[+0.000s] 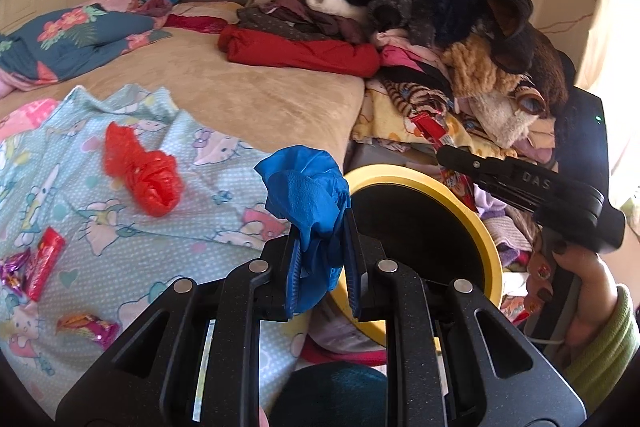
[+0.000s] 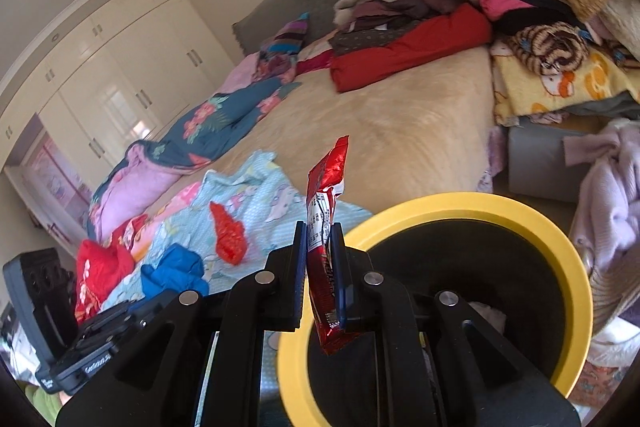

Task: Collect trash
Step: 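Carry the blue glove and red candy wrapper in both tools over the bin, then open both tools to drop the glove and candy wrapper into the bin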

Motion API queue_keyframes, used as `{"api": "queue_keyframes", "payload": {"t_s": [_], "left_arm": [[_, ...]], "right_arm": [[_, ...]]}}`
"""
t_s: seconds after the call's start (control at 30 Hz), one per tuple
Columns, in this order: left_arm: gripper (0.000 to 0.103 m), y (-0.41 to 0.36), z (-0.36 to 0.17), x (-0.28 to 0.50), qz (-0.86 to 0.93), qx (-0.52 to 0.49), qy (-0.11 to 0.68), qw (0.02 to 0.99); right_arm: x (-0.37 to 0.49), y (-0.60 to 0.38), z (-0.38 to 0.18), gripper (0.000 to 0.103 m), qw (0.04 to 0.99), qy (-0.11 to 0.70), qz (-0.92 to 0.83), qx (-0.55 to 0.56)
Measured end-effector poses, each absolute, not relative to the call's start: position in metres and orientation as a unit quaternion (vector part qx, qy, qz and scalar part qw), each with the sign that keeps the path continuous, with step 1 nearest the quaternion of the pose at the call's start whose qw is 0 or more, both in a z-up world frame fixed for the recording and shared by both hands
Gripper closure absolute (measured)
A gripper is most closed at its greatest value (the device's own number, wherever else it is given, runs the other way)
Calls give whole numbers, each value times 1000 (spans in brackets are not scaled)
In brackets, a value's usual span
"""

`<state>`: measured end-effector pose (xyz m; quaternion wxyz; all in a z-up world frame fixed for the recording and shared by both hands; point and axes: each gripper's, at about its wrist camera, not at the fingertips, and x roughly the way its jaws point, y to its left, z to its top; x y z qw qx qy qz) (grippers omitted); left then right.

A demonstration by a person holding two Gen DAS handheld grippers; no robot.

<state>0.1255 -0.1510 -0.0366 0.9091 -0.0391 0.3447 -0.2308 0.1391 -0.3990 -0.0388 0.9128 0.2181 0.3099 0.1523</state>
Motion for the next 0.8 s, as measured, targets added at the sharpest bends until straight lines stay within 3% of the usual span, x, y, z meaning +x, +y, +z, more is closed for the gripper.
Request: {"api": "queue_keyframes", "payload": {"t_s": [0.8], "left_arm": [[90, -233, -60, 111, -307, 13, 367, 878]], "right_arm": [[134, -464, -61, 91, 913, 321, 59, 244]]}}
